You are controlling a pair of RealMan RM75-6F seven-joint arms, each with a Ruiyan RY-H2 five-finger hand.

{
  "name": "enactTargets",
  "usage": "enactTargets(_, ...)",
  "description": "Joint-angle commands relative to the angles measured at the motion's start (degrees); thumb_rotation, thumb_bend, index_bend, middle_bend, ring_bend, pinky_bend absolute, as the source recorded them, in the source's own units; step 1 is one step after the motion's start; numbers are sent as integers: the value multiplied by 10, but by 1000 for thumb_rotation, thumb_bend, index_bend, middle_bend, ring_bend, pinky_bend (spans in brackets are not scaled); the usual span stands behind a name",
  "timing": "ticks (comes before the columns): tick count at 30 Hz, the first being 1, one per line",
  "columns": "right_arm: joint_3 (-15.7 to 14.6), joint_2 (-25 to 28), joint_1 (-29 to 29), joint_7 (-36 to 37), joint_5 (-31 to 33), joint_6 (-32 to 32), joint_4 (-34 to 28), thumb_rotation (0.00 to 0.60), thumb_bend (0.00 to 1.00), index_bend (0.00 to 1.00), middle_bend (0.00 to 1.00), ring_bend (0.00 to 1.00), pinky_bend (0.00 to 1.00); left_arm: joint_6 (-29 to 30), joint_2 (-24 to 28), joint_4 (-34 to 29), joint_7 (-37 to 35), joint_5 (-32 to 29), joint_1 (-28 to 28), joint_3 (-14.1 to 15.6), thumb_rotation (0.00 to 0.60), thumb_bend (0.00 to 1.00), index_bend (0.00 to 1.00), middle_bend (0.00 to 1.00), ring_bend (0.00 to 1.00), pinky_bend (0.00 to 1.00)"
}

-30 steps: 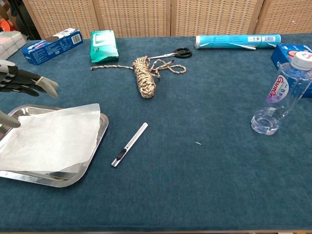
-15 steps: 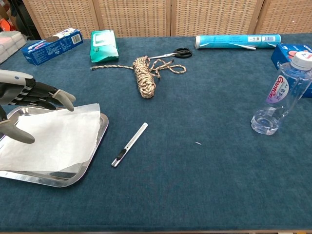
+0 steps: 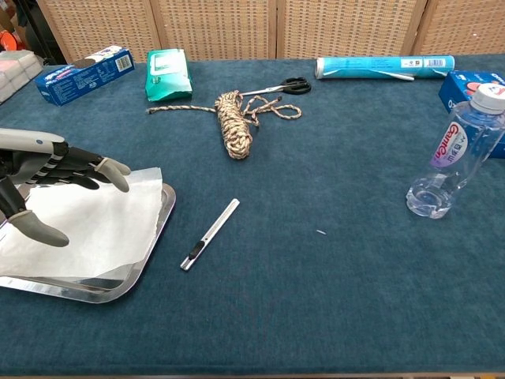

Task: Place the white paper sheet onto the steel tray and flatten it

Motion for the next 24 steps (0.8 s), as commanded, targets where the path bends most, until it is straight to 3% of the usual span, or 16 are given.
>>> enactTargets(1, 0, 0, 0, 0, 0, 0, 0, 600, 0, 0, 0, 0, 0, -4, -15, 6, 9, -5, 1, -3, 595, 127, 251, 0, 0, 0)
enactTargets(24, 1, 2, -1, 5, -1, 3, -1, 600, 0, 0, 0, 0, 0, -29, -51, 15, 37, -18, 3, -8, 600, 127, 252, 0, 0, 0)
